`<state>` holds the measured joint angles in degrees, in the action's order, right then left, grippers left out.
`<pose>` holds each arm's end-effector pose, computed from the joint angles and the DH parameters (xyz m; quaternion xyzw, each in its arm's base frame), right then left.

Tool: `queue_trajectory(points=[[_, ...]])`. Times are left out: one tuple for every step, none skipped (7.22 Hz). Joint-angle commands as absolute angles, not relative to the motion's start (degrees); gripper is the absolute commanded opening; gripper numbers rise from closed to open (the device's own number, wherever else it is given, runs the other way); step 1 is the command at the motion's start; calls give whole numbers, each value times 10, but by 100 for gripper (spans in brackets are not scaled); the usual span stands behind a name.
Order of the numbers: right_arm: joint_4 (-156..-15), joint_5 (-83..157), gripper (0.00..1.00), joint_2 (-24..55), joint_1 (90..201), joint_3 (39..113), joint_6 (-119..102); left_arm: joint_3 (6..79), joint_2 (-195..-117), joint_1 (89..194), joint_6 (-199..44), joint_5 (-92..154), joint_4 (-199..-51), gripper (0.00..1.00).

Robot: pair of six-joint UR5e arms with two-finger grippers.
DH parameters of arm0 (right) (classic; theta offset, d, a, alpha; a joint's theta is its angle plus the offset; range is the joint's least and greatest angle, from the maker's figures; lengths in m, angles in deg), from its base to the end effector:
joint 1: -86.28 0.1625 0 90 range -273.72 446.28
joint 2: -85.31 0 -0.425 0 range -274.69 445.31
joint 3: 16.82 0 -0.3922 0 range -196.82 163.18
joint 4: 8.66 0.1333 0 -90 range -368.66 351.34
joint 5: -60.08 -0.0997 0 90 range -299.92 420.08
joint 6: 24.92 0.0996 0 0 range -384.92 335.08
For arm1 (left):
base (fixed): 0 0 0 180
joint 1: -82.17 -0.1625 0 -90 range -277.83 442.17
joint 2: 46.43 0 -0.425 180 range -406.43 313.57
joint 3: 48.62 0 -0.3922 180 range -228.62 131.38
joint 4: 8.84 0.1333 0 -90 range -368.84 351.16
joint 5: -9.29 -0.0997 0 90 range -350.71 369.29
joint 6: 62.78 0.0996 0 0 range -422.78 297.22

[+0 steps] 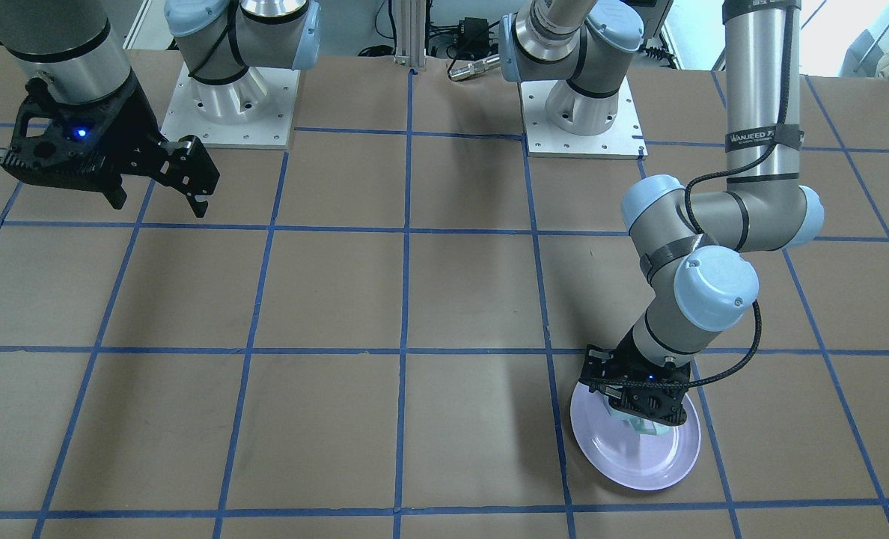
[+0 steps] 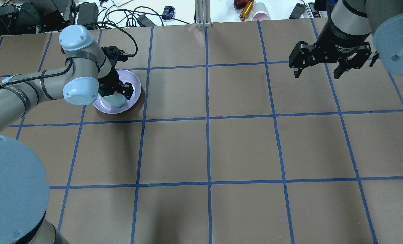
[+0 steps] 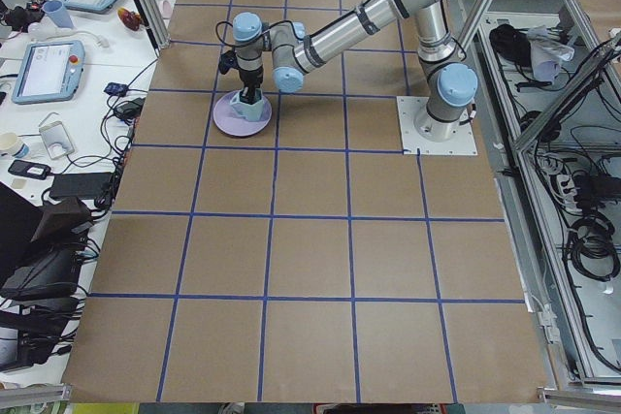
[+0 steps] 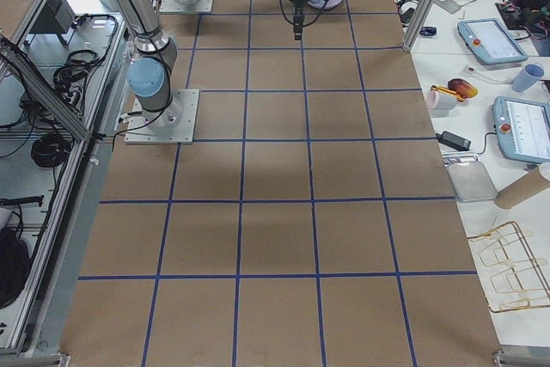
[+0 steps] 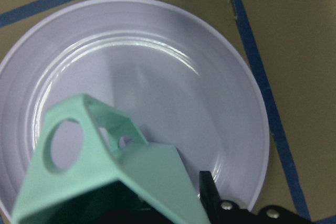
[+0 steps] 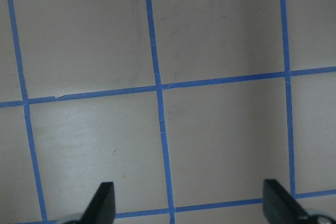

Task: Flip cup and place on plate
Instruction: 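Rotate the left wrist to turn the mug upright above the plate, then lower the mug onto the plate and open the left gripper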

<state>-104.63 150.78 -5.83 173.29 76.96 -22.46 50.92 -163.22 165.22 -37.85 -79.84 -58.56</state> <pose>0.1064 -0.4949 0.4757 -0.0477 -0.9984 0.0290 0.0062 -0.0595 -0.6256 0.2170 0.1564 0.9871 -0.0352 0.0022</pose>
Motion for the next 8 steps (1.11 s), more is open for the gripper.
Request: queue_trajectory(points=[[-1046, 1508, 100, -58, 1733, 770, -225, 508, -1606, 1667, -381, -800, -602, 100], [-1046, 1508, 100, -58, 1733, 770, -225, 507, -1592, 1678, -403, -800, -617, 100], [-1046, 1508, 100, -59, 1733, 770, -225, 506, -1573, 1683, -408, -801, -639, 100], [-1046, 1508, 100, -58, 1733, 770, -225, 503, -1549, 1688, -408, -801, -666, 100], [-1046, 1508, 100, -59, 1733, 770, -225, 498, -1516, 1688, -408, -805, -711, 100], [-1046, 1508, 100, -58, 1733, 770, -225, 489, -1478, 1689, -409, -846, -768, 100], [-1046, 1507, 100, -58, 1733, 770, -225, 467, -1444, 1688, -410, -862, -826, 100], [-1046, 1508, 100, -58, 1733, 770, -225, 436, -1424, 1689, -420, -855, -877, 100]])
